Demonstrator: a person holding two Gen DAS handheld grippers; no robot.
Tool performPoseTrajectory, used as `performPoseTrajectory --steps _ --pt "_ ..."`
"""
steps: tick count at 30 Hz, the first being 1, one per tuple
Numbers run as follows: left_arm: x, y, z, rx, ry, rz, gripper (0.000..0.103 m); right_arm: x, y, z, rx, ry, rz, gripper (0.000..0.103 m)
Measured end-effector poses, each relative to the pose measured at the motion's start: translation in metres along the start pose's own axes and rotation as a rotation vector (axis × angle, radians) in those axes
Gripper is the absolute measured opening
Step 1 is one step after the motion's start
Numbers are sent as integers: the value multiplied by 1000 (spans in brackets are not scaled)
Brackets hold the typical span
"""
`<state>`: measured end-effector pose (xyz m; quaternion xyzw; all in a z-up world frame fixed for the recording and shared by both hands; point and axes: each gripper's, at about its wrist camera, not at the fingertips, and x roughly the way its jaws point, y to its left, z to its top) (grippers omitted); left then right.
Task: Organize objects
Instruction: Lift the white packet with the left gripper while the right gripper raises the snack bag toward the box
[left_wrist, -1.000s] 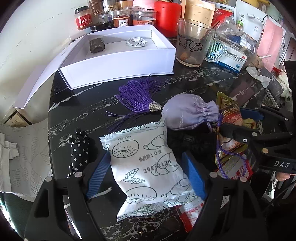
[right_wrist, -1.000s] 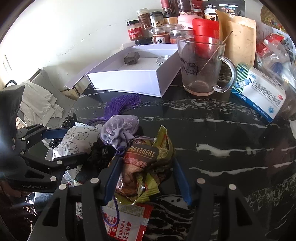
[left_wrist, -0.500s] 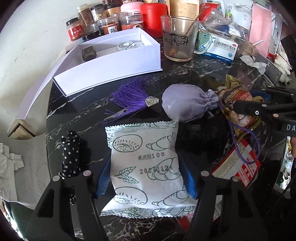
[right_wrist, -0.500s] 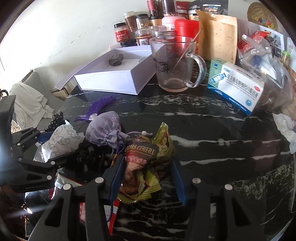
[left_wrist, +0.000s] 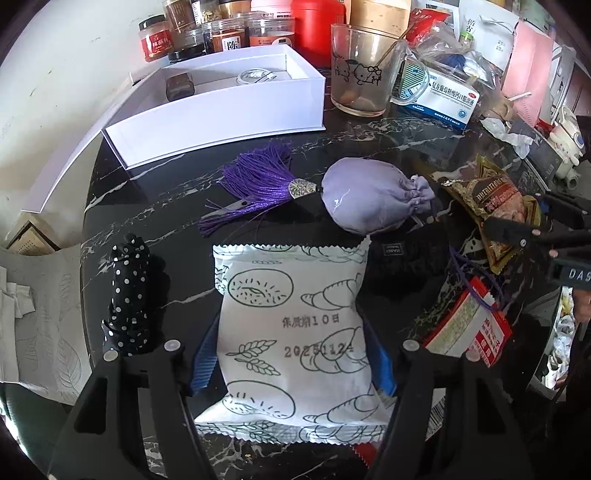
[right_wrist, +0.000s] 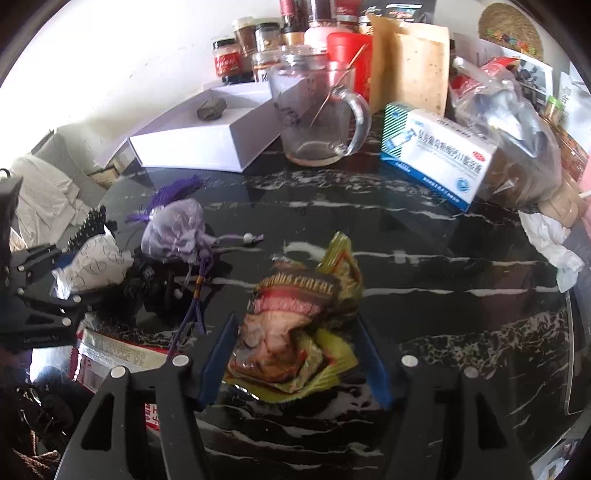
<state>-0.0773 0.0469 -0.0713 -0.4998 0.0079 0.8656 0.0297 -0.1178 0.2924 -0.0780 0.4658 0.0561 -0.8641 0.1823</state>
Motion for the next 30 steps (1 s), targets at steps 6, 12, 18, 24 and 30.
performPoseTrajectory --steps 6,12,18,24,30 --pt "2 -1 -1 1 -19 -6 72 2 11 -6 -38 -27 -58 67" --pt "2 -2 -2 -1 -40 -2 73 -1 9 -8 -31 -37 -66 55" --pt "-2 0 -2 -9 -42 -1 58 -4 10 -7 -33 -37 -58 49" --pt "-5 4 -1 -27 -26 -44 55 -9 11 -5 -29 -36 -43 47" --pt "-14 4 1 -36 -29 -66 53 -19 15 1 -35 -52 -47 47"
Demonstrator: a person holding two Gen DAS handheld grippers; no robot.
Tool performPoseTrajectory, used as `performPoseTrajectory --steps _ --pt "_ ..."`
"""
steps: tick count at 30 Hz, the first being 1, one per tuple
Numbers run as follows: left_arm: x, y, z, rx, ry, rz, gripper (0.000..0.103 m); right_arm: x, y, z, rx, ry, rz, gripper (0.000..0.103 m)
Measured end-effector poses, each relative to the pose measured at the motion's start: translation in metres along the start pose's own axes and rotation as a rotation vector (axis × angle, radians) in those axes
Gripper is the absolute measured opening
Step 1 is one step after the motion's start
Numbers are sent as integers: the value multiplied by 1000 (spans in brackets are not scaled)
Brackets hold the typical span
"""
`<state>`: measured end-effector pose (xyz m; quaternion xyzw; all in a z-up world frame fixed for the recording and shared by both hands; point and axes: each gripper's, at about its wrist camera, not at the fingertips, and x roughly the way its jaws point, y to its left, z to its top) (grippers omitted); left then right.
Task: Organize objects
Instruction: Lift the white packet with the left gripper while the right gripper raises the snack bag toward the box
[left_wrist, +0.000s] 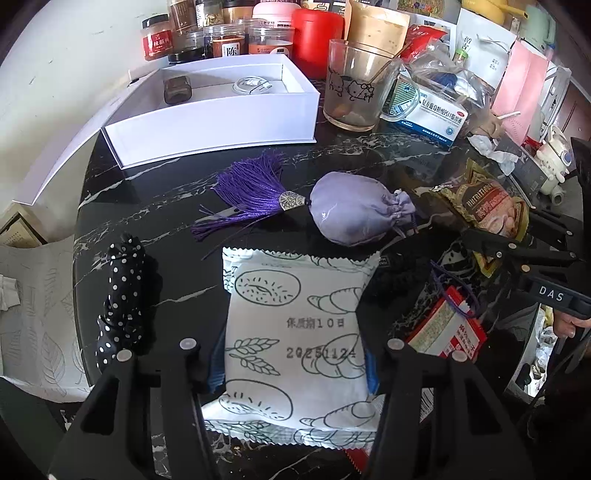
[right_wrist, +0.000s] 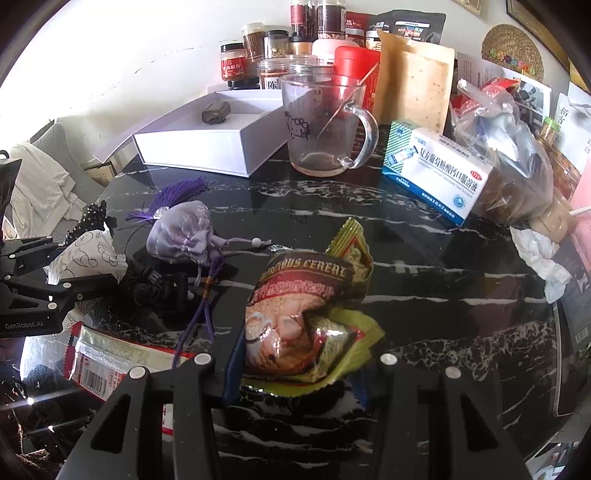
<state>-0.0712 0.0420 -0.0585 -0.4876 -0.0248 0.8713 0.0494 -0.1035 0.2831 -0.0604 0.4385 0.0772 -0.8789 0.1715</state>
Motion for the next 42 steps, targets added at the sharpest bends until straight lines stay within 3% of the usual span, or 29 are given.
performPoseTrajectory --steps 27,42 --pt "-54 -1 48 0 -77 47 53 -38 33 47 -117 -89 75 47" --pt "-63 9 95 21 -111 67 53 -36 48 96 -206 -141 142 47"
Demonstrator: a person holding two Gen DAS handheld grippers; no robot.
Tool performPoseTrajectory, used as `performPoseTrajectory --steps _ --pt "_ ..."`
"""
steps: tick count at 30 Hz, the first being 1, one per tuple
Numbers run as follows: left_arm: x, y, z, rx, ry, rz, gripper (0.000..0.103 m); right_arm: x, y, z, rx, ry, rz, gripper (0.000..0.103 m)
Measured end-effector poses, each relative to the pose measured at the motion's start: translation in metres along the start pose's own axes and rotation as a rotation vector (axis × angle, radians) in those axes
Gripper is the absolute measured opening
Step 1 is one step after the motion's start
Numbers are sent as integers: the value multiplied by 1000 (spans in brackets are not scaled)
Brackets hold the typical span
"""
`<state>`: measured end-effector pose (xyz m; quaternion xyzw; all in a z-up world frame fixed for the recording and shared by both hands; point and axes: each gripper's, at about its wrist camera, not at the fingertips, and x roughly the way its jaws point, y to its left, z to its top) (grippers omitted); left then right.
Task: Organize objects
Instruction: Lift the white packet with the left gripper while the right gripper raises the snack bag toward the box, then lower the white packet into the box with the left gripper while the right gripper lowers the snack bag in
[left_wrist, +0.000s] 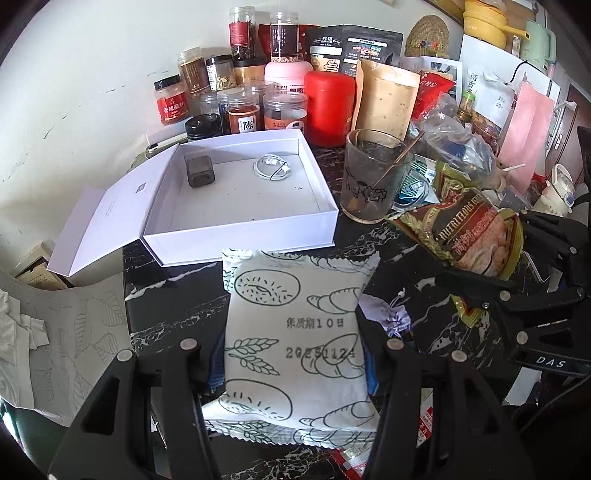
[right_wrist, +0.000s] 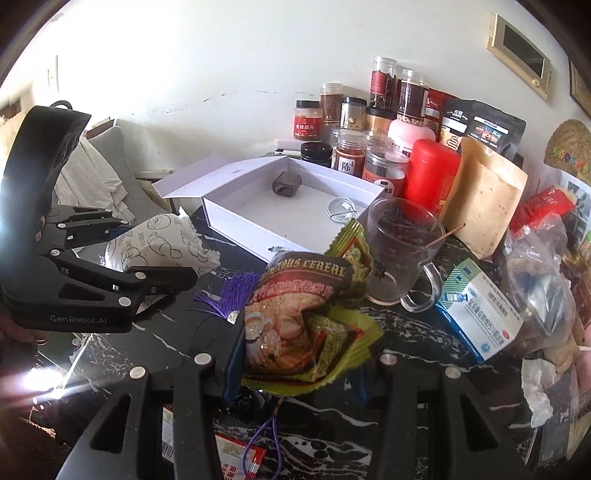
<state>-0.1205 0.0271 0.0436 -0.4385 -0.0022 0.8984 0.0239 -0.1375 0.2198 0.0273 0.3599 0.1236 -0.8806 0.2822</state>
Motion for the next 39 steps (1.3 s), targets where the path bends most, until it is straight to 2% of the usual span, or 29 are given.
performPoseTrajectory --steps 15,39 --pt "20 28 58 -1 -26 15 53 29 -10 51 -34 -24 32 47" --pt "74 77 139 -19 -45 38 53 91 -33 128 -39 -45 24 47"
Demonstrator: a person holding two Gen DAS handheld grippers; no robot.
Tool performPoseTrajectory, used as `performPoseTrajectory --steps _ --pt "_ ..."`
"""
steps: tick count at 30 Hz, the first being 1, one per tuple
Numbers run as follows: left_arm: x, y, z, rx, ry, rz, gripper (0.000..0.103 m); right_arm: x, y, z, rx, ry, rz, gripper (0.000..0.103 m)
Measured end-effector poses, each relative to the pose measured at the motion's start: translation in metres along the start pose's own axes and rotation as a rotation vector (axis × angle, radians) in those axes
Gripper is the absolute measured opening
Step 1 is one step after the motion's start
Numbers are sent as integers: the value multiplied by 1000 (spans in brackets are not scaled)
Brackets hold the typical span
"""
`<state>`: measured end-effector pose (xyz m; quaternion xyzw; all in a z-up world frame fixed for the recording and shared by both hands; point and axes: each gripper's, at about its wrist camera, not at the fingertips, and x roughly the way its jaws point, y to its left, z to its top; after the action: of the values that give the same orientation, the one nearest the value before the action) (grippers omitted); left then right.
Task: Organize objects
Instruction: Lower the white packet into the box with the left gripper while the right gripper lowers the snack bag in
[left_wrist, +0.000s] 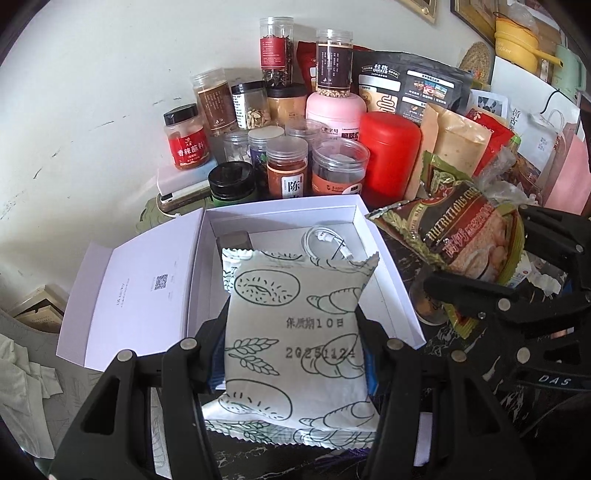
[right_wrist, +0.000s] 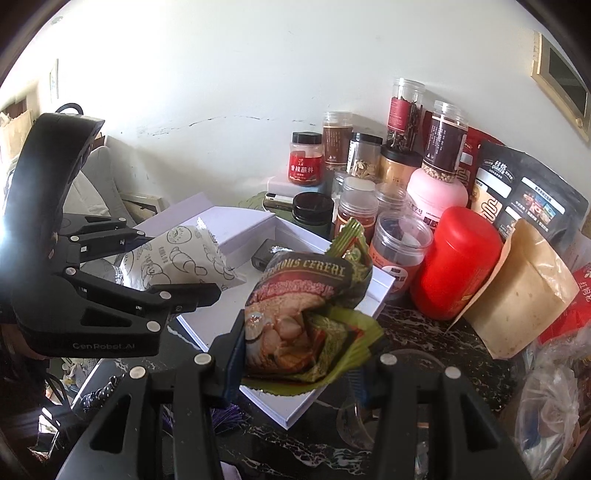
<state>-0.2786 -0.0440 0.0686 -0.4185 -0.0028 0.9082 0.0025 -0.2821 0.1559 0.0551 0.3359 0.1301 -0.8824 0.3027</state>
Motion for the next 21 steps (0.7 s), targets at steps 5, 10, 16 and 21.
performPoseTrajectory --steps 5,10,16,21 --pt "12 4 18 20 -14 11 53 12 -6 14 4 2 -18 47" --pt "25 10 36 55 -13 37 53 25 -17 30 5 0 -39 47" --pt "38 20 57 74 -18 68 53 40 -21 44 -7 10 -39 47" --pt "53 25 69 91 -10 89 53 59 -25 51 9 31 -36 47"
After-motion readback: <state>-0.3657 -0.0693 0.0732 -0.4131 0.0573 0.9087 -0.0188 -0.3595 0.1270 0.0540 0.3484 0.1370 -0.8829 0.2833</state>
